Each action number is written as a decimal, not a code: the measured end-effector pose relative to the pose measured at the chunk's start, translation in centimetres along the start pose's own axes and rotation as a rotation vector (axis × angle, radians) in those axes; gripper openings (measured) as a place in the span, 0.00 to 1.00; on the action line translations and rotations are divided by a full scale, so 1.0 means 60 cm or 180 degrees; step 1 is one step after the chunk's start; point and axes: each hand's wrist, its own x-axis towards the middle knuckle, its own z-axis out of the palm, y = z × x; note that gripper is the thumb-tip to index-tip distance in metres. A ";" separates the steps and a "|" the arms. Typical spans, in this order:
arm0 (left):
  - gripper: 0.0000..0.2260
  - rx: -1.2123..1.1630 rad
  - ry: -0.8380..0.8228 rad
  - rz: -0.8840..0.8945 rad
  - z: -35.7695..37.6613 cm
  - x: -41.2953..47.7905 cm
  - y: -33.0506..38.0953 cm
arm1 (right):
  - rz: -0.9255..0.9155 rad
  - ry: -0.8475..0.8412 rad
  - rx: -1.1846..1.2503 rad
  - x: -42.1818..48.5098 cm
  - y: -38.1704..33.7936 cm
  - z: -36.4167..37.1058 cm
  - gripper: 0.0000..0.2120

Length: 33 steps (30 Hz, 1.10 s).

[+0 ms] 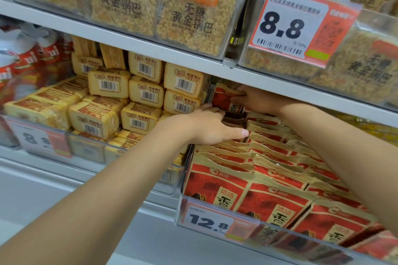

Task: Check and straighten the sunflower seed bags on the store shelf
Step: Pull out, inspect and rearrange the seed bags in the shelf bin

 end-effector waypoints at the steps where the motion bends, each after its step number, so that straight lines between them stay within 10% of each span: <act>1: 0.41 -0.0018 0.0015 0.0001 0.000 0.000 0.000 | 0.0010 -0.0012 0.0042 0.007 0.003 0.001 0.10; 33: 0.22 -0.1525 0.0162 0.0126 -0.009 -0.084 -0.036 | 0.0145 -0.0308 -0.0293 0.045 0.007 0.021 0.15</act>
